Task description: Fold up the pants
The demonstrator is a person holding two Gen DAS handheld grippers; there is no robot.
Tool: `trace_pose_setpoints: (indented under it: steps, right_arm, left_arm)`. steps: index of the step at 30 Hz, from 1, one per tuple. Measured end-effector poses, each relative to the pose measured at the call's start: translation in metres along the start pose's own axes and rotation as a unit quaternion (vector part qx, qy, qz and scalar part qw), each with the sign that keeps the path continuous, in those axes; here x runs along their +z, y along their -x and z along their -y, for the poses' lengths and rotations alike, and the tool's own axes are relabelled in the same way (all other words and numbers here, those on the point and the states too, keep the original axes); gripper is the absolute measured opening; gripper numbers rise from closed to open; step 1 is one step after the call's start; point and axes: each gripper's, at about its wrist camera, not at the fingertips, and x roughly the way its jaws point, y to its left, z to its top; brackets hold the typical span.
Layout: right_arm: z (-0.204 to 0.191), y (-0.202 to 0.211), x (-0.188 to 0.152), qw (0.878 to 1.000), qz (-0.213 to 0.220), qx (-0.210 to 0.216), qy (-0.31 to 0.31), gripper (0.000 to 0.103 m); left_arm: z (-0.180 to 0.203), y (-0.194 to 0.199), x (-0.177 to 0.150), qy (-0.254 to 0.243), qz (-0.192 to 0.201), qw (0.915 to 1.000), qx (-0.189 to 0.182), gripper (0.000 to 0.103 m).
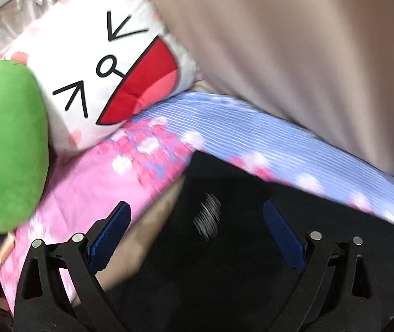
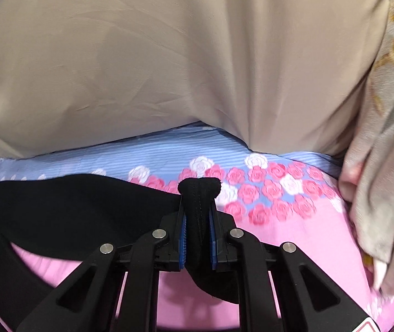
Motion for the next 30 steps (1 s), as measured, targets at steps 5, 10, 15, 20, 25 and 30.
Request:
trace_pose_setpoints:
  steps: [5,10,15,20,25,30]
  right_arm:
    - [-0.009,0.008,-0.008,1.000,-0.007,-0.017,-0.004,0.011]
    - [-0.012,0.019,-0.012,0.999,-0.014,-0.025,-0.022,0.012]
    - [-0.012,0.046,-0.008,0.999,0.009,-0.019,-0.030,0.012]
    - [-0.003,0.058,-0.016,0.999,0.008,-0.009,-0.040,0.012]
    - [-0.008,0.055,-0.023,0.999,0.000,-0.004,-0.042,0.012]
    - [-0.012,0.049,-0.021,0.999,-0.009,-0.015,-0.036,0.012]
  left_arm:
    - [-0.002,-0.057,0.022,0.011,-0.024,0.9996,0.003,0.080]
    - [0.002,-0.067,0.023,0.004,-0.058,0.9965,-0.061,0.000]
    - [-0.030,0.027,0.017,-0.014,0.051,0.9956,-0.078,0.000]
    - [-0.045,0.055,0.014,-0.044,0.042,0.9941,-0.089,0.004]
    - [-0.028,-0.001,0.025,-0.052,-0.005,0.9950,-0.085,0.094]
    - [-0.016,-0.059,0.029,-0.035,-0.039,0.9950,-0.085,0.093]
